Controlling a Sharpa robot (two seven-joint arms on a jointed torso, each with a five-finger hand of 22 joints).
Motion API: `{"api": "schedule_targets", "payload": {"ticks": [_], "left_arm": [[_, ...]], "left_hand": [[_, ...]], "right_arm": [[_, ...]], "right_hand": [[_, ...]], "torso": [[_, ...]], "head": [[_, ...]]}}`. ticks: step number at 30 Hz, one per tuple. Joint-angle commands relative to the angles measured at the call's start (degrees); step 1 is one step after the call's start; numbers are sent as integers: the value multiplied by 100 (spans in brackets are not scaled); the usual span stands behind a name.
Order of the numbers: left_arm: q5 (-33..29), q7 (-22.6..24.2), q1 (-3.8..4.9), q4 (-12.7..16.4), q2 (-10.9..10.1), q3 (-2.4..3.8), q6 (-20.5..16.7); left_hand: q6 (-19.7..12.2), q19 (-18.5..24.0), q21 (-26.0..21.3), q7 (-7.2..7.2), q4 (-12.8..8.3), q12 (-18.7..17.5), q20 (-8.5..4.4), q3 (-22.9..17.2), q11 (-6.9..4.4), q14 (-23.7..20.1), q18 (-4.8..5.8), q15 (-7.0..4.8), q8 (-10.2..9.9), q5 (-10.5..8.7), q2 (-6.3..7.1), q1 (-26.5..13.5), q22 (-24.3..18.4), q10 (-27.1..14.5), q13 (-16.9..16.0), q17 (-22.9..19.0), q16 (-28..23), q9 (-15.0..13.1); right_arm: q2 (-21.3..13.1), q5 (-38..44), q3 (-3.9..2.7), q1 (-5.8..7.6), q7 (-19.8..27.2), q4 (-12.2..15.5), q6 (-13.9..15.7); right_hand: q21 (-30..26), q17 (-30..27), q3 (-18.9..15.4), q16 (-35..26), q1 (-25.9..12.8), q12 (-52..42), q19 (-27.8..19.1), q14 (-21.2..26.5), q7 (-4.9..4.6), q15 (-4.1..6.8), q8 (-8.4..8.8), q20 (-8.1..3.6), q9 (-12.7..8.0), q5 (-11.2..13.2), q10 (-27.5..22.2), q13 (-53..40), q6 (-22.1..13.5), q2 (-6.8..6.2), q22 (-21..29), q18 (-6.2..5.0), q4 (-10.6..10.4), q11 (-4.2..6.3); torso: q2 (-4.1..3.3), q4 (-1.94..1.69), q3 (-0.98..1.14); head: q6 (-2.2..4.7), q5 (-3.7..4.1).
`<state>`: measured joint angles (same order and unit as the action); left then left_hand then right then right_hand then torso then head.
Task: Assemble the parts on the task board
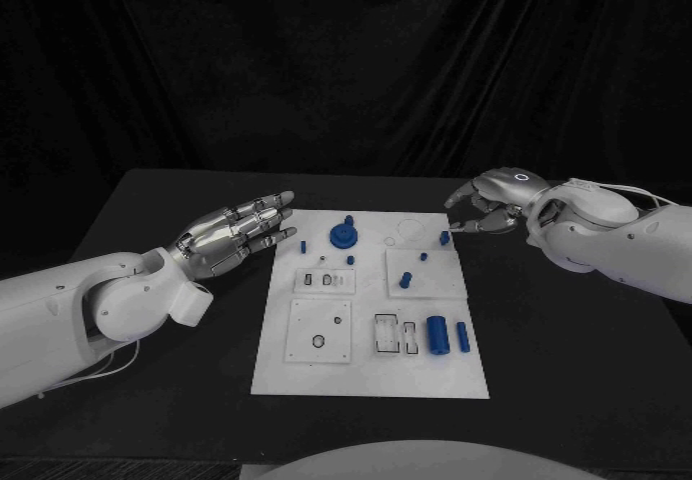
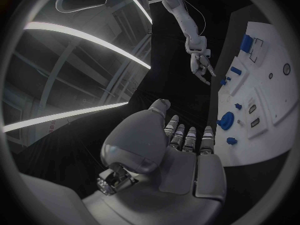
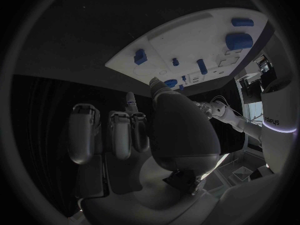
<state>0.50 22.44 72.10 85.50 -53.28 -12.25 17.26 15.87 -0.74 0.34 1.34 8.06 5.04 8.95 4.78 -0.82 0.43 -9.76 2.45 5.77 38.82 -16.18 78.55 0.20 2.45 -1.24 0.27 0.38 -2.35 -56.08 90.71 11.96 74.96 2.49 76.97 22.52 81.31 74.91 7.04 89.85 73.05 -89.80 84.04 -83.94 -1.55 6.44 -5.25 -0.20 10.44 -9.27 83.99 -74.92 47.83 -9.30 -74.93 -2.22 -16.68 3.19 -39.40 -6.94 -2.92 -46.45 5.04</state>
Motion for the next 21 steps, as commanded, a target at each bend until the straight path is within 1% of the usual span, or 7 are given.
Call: {"api": "schedule_targets", "payload": {"ticks": [1, 3, 5, 11, 15, 17, 21], "left_arm": [[-7, 80, -9, 14, 5, 5, 91], [-7, 82, -9, 16, 3, 5, 90], [-7, 83, -9, 18, 0, 5, 93], [-7, 87, -10, 21, -11, 5, 102], [-7, 96, -10, 21, -27, 5, 99], [-7, 87, -10, 22, -39, 5, 103], [-7, 72, -11, 27, -54, 5, 114]], "left_hand": [[-7, 15, -3, 37, 0, 19, 31, -21, 51, 14, -53, 29, 16, 32, 18, -47, 7, 4, -6, 5, 22, -4], [-7, 15, -3, 37, 0, 19, 31, -21, 51, 14, -53, 29, 16, 32, 18, -47, 7, 4, -6, 5, 22, -4], [-10, 16, -4, 39, -6, 20, 32, -26, 52, 13, -52, 30, 17, 33, 21, -45, 7, 3, -5, 5, 21, -3], [-10, 16, -4, 39, -6, 20, 32, -26, 52, 13, -52, 30, 17, 33, 21, -45, 7, 3, -5, 5, 21, -3], [-14, 16, -4, 40, -9, 22, 32, -29, 54, 13, -52, 30, 16, 33, 22, -45, 7, 4, -6, 5, 21, -2], [-16, 14, -3, 43, -12, 27, 34, -32, 59, 14, -52, 32, 16, 33, 23, -44, 8, 5, -7, 5, 22, -2], [-16, 14, -3, 43, -12, 27, 34, -32, 59, 14, -52, 32, 16, 33, 23, -44, 8, 5, -7, 5, 22, -2]], "right_arm": [[18, 34, -3, -51, -44, -53, 71], [38, 34, -3, -86, -56, -83, 73], [66, 34, -3, -129, -72, -115, 78], [135, 34, -3, -198, -112, -167, 78], [167, 35, -3, -226, -169, -185, 85], [180, 35, -3, -234, -193, -192, 96], [201, 35, -3, -248, -225, -206, 136]], "right_hand": [[-11, 1509, -35, 15, 13, -20, 52, -606, -3, -28, -28, 55, -1, 8, 601, -1508, 39, -38, -1141, -14, -3, -30], [-35, 1509, -40, 15, 9, -20, 39, -606, -18, -43, -46, 65, 4, 9, 601, -1508, 78, -46, -1133, -18, -6, -37], [-76, 1509, -77, 15, -81, -20, 20, -606, -49, -74, -57, 94, 4, 179, 601, -1508, 109, -76, -1121, -25, -14, -67], [-114, 1509, -69, 15, -85, -20, 6, -606, -80, -101, -109, 120, 34, 212, 601, -1508, 207, -75, -1111, -32, -11, -91], [-128, 1509, -52, 15, -54, -20, 4, -606, -99, -120, -146, 138, 65, 179, 601, -1508, 272, -64, -1108, -34, -6, -107], [-155, 1509, -18, 15, 29, -20, -3, -606, -116, -137, -162, 158, 96, 23, 601, -1508, 292, -41, -1102, -39, 2, -122], [-170, 1509, -10, 15, 48, -20, -9, -606, -121, -142, -161, 162, 103, -1, 601, -1508, 289, -32, -1097, -43, 5, -126]], "torso": [[0, -2, -5], [2, -3, -4], [2, -3, -5], [4, -5, -7], [3, -3, -7], [3, -3, -7], [2, -2, -5]], "head": [[5, 3], [4, 4], [10, 0], [14, 1], [13, 3], [13, 3], [14, 4]]}}
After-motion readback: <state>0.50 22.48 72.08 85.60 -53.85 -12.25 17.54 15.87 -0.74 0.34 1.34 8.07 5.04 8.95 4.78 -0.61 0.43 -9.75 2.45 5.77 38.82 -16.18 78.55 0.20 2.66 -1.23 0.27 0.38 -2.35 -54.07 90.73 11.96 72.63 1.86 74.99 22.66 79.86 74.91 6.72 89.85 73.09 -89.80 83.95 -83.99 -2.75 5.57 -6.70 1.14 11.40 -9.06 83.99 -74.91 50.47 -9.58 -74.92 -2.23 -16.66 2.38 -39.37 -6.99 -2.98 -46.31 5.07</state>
